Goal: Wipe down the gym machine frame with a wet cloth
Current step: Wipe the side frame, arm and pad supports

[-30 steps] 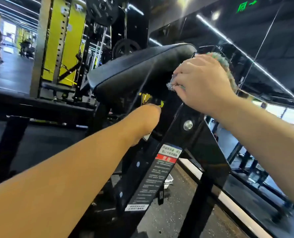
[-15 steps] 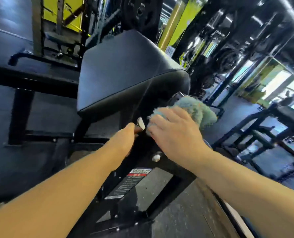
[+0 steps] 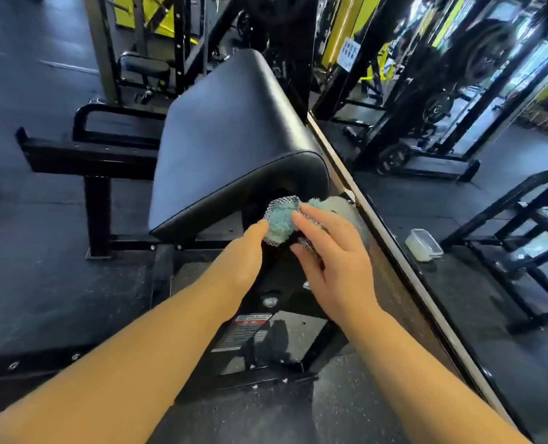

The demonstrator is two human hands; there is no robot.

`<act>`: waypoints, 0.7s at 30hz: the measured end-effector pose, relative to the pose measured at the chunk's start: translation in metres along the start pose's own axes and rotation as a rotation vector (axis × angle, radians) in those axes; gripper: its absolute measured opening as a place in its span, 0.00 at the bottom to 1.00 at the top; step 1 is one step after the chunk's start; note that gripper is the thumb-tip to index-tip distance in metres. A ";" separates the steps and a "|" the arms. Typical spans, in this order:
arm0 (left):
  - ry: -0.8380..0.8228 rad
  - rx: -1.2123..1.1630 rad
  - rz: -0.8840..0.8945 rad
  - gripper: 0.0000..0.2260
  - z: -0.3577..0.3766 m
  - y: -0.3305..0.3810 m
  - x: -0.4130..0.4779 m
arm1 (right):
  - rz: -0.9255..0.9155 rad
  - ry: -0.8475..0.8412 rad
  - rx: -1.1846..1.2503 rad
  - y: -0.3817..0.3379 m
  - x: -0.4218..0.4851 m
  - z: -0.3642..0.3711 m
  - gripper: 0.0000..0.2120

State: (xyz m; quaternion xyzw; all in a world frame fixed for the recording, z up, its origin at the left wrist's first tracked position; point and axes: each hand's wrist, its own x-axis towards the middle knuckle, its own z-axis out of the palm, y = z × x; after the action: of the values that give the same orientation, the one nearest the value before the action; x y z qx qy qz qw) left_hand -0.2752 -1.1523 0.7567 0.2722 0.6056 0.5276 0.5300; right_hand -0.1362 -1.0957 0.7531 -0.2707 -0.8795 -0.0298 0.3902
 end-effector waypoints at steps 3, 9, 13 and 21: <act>0.028 -0.078 -0.001 0.19 0.005 0.009 -0.002 | 0.006 -0.174 -0.044 -0.010 0.035 0.003 0.24; 0.010 -0.137 -0.023 0.17 0.016 0.011 -0.006 | 0.067 -0.178 0.142 0.033 0.013 -0.026 0.18; 0.065 -0.090 -0.074 0.17 0.025 0.018 -0.009 | 0.154 -0.275 0.190 0.037 0.022 -0.027 0.18; 0.106 -0.155 -0.031 0.16 0.030 0.020 -0.014 | 0.000 -0.315 0.301 0.052 0.016 -0.027 0.20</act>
State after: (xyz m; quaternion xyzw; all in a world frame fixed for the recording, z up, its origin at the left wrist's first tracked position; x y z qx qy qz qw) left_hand -0.2475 -1.1485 0.7842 0.1926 0.5942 0.5784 0.5247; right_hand -0.1013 -1.0516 0.7748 -0.2110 -0.9241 0.1444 0.2841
